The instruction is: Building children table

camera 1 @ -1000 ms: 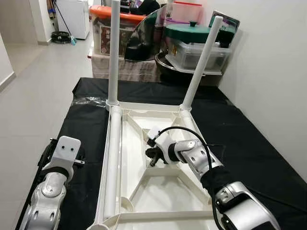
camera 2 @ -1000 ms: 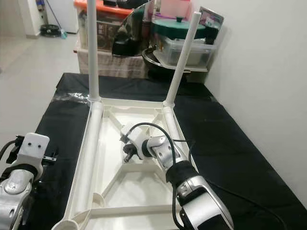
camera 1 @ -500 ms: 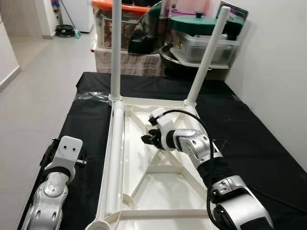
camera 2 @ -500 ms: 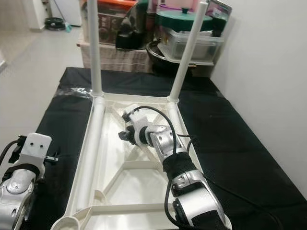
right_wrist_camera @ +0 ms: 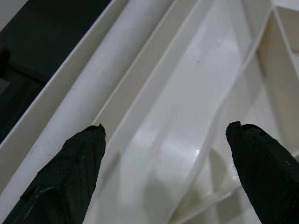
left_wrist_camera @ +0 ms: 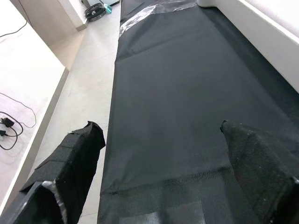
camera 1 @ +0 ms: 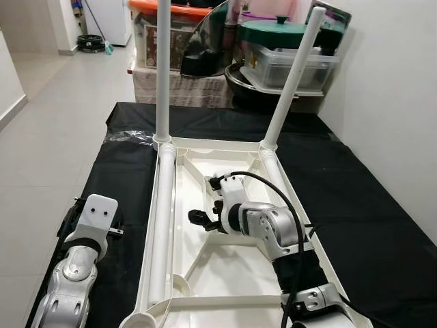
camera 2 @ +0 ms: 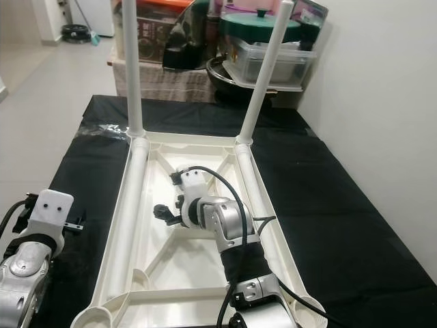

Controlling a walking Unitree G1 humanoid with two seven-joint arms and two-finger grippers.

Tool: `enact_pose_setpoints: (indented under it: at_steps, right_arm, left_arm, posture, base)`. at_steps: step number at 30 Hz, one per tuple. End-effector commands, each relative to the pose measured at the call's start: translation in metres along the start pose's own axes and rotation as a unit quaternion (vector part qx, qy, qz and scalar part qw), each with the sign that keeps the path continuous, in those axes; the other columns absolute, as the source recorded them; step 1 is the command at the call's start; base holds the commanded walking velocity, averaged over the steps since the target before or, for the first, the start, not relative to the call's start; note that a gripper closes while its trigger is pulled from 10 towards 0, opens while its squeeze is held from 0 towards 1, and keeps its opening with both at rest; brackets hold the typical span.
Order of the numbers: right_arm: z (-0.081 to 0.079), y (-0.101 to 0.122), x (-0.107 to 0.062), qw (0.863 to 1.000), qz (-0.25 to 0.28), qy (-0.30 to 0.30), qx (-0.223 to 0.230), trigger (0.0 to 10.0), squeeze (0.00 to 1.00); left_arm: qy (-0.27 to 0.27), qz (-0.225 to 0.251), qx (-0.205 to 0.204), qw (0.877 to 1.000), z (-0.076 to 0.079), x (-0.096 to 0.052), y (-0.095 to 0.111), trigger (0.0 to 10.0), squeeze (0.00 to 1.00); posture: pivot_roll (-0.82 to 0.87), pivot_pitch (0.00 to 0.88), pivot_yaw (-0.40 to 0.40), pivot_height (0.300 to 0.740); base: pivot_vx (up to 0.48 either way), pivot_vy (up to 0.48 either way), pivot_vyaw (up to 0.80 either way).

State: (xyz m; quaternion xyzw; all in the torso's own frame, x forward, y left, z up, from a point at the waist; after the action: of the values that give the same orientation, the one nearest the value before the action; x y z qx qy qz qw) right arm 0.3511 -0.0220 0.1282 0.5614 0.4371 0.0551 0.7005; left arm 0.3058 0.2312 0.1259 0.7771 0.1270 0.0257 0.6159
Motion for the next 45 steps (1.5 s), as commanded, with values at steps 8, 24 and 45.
enact_pose_setpoints:
  at_steps: [8, 24, 45]
  right_arm:
    - [0.004, -0.007, 0.012, 0.999, -0.026, -0.031, -0.006, 10.0, 0.50]
    - [0.031, -0.003, 0.014, 0.993, -0.055, -0.081, 0.065, 10.0, 0.00]
    - [0.003, -0.036, 0.041, 0.989, -0.139, -0.025, 0.039, 10.0, 0.00]
  left_arm:
    - [-0.001, 0.003, 0.002, 1.000, 0.002, -0.001, 0.000, 10.0, 0.00]
    - [-0.002, 0.006, 0.002, 1.000, 0.004, 0.001, 0.000, 10.0, 0.00]
    - [0.000, 0.010, 0.000, 1.000, 0.005, 0.003, 0.002, 10.0, 0.00]
  posture:
    - [0.08, 0.000, -0.156, 0.740]
    - [0.06, 0.000, -0.168, 0.740]
    - [0.06, 0.000, -0.180, 0.740]
  base:
    - [0.000, 0.000, 0.00]
    - [0.000, 0.000, 0.00]
    - [0.000, 0.000, 0.00]
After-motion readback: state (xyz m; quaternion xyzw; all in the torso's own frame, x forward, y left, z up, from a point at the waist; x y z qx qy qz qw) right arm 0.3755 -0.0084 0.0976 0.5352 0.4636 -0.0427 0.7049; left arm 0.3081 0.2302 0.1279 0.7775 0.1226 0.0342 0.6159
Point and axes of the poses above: a point about 5 cm out from each wrist's last joint towards the gripper, its own x axis pointing out of the wrist towards the gripper, its own y axis along the axis of the wrist's last joint, z = x × y, the point moved 4 cm from there along x, pointing out of the wrist towards the gripper, and after that the axes turned 13 degrees about -x, right-handed, at the moved point
